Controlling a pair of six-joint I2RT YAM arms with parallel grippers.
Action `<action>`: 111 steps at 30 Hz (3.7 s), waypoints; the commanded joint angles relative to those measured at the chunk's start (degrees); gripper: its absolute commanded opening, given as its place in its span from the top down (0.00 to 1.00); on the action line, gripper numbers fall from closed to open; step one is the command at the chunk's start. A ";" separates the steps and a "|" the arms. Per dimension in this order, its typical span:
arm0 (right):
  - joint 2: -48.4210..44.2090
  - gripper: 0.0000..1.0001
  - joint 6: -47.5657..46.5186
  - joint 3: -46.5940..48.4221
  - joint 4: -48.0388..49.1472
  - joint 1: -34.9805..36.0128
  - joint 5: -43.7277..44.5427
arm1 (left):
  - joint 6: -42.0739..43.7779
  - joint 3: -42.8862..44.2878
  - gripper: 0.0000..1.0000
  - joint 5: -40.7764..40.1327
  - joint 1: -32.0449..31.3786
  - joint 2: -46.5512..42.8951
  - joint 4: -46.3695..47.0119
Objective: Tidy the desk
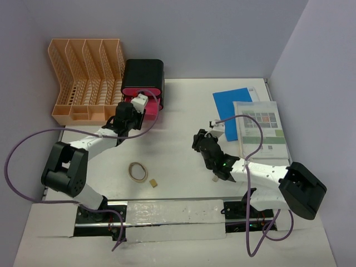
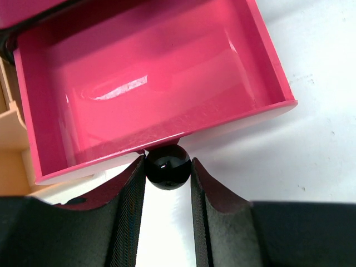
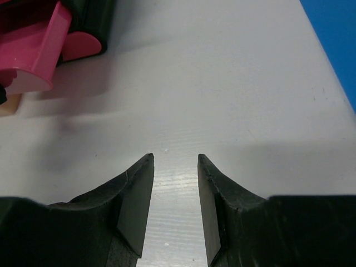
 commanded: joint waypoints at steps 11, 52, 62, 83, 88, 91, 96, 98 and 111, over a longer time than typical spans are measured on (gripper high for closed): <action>-1.20 0.42 2.23 5.59 -10.02 -0.30 -2.30 | -1.33 0.14 0.33 3.22 -0.78 -7.90 -6.38; -5.37 0.38 6.42 12.00 -30.83 -0.16 -8.71 | 24.96 -11.17 0.33 18.42 -1.22 -19.73 -40.70; -7.18 0.38 6.81 9.19 -30.77 -0.13 -6.78 | 21.34 -12.43 0.48 17.45 -1.57 -8.34 -33.28; -4.42 0.37 6.01 7.98 -29.14 -0.21 -3.54 | 12.04 3.54 1.00 -0.03 2.48 -23.28 -16.20; -6.05 0.37 5.81 6.57 -27.84 -0.25 -3.41 | 11.81 10.27 1.00 -4.59 2.48 -13.65 -10.15; -6.92 0.37 5.89 5.88 -28.13 -0.30 -2.57 | 12.30 13.49 1.00 -6.01 2.48 -6.03 -5.88; -8.32 0.37 6.37 4.01 -28.48 -0.39 -1.34 | 11.95 14.82 1.00 -7.33 2.56 0.03 -3.24; -9.02 0.37 6.30 3.54 -28.48 -0.39 -1.03 | 11.81 14.37 1.00 -7.81 2.48 1.27 -2.38; -5.01 0.36 9.79 5.58 -32.78 -2.83 -0.71 | 10.11 15.65 0.93 -8.12 2.48 10.50 -3.27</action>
